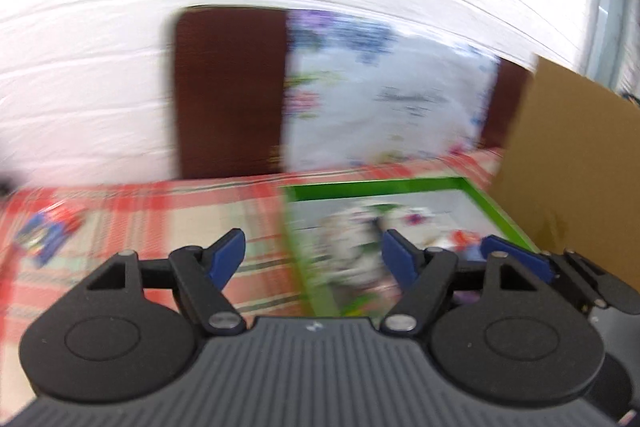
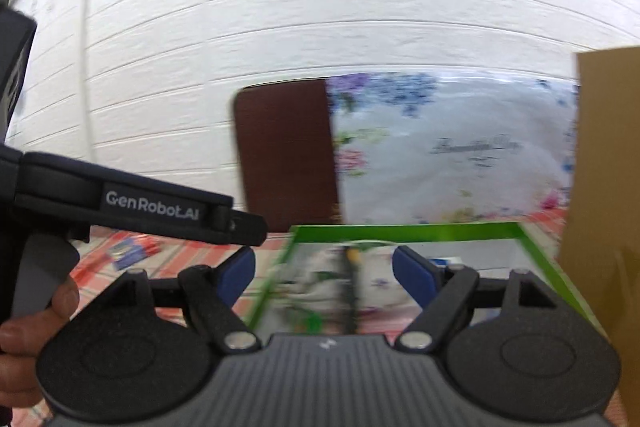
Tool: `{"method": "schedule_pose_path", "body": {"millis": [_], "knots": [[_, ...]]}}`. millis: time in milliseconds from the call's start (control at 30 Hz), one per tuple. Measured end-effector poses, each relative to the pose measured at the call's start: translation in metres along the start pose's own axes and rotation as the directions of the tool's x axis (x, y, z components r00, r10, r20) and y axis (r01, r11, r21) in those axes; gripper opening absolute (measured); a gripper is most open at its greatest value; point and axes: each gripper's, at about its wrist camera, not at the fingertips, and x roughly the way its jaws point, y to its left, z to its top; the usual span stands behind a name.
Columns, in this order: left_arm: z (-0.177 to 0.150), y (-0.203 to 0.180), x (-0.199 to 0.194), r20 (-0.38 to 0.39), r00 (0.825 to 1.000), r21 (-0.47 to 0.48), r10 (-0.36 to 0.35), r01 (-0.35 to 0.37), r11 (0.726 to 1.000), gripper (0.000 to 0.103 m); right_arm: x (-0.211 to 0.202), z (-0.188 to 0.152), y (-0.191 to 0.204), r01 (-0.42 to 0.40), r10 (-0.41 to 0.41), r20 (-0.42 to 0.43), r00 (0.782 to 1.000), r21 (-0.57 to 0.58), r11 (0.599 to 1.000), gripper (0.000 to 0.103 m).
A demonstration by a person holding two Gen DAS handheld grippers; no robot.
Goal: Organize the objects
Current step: 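Move the right tool to the blue card pack and close on it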
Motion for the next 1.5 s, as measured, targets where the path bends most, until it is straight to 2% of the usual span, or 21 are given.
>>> {"method": "schedule_pose_path", "body": {"millis": [133,200,267,367,433,467,533,667,767,900,1000,1067,1133,1167,1200,1233,1367,1500], "knots": [[-0.021,0.073,-0.01,-0.033,0.99,-0.103,0.136,-0.139,0.985,0.077,0.019,-0.004,0.046,-0.109,0.106,-0.078,0.991,-0.038,0.993,0.08],[-0.037,0.112,-0.012,-0.062,0.972,-0.145,0.228,-0.235,0.961,0.077,0.034,-0.01,0.07,-0.16,0.152,-0.143,0.978,-0.043,0.986,0.08],[-0.057,0.15,-0.014,-0.096,0.939,-0.178,0.329,-0.341,0.923,0.077,0.047,-0.017,0.093,-0.208,0.193,-0.203,0.96,-0.051,0.977,0.08],[-0.085,0.199,-0.015,-0.144,0.874,-0.205,0.464,-0.485,0.85,0.077,0.07,-0.026,0.126,-0.276,0.247,-0.291,0.924,-0.062,0.959,0.08],[-0.099,0.223,-0.013,-0.172,0.837,-0.223,0.519,-0.546,0.808,0.077,0.088,-0.03,0.143,-0.316,0.284,-0.338,0.897,-0.043,0.948,0.08],[-0.106,0.232,-0.014,-0.176,0.825,-0.236,0.537,-0.565,0.791,0.078,0.099,-0.029,0.152,-0.332,0.301,-0.355,0.885,-0.028,0.943,0.08],[-0.114,0.246,-0.024,-0.157,0.841,-0.313,0.518,-0.54,0.782,0.08,0.121,-0.024,0.17,-0.352,0.326,-0.366,0.872,-0.004,0.936,0.08],[-0.118,0.237,-0.022,-0.102,0.831,-0.271,0.547,-0.552,0.789,0.08,0.177,0.001,0.206,-0.351,0.332,-0.338,0.88,0.007,0.937,0.08],[-0.118,0.232,-0.024,-0.054,0.835,-0.245,0.548,-0.543,0.803,0.08,0.224,0.018,0.233,-0.351,0.334,-0.329,0.884,0.006,0.936,0.081],[-0.119,0.238,-0.027,-0.04,0.84,-0.294,0.541,-0.527,0.797,0.08,0.285,0.032,0.269,-0.335,0.304,-0.353,0.885,-0.031,0.942,0.086],[-0.118,0.246,-0.029,-0.049,0.849,-0.345,0.527,-0.509,0.788,0.08,0.32,0.037,0.285,-0.332,0.295,-0.389,0.873,-0.029,0.943,0.085],[-0.118,0.249,-0.029,-0.056,0.853,-0.367,0.518,-0.5,0.784,0.08,0.339,0.037,0.292,-0.34,0.297,-0.436,0.85,-0.024,0.94,0.077],[-0.118,0.25,-0.029,-0.059,0.855,-0.372,0.515,-0.497,0.784,0.08,0.355,0.029,0.298,-0.333,0.266,-0.51,0.818,-0.042,0.942,0.069],[-0.118,0.249,-0.029,-0.058,0.855,-0.371,0.515,-0.497,0.784,0.08,0.358,0.023,0.3,-0.315,0.225,-0.526,0.821,-0.087,0.945,0.064],[-0.118,0.248,-0.03,-0.057,0.855,-0.369,0.516,-0.498,0.785,0.081,0.357,0.018,0.302,-0.316,0.206,-0.528,0.824,-0.127,0.94,0.064],[-0.118,0.248,-0.029,-0.056,0.855,-0.368,0.516,-0.498,0.785,0.081,0.352,0.015,0.301,-0.324,0.206,-0.515,0.832,-0.149,0.934,0.063],[-0.118,0.25,-0.029,-0.06,0.855,-0.374,0.514,-0.497,0.783,0.082,0.329,0.005,0.292,-0.336,0.214,-0.508,0.834,-0.162,0.928,0.063],[-0.118,0.25,-0.029,-0.058,0.856,-0.375,0.514,-0.496,0.783,0.082,0.29,-0.01,0.275,-0.342,0.224,-0.479,0.849,-0.173,0.924,0.063]]}}
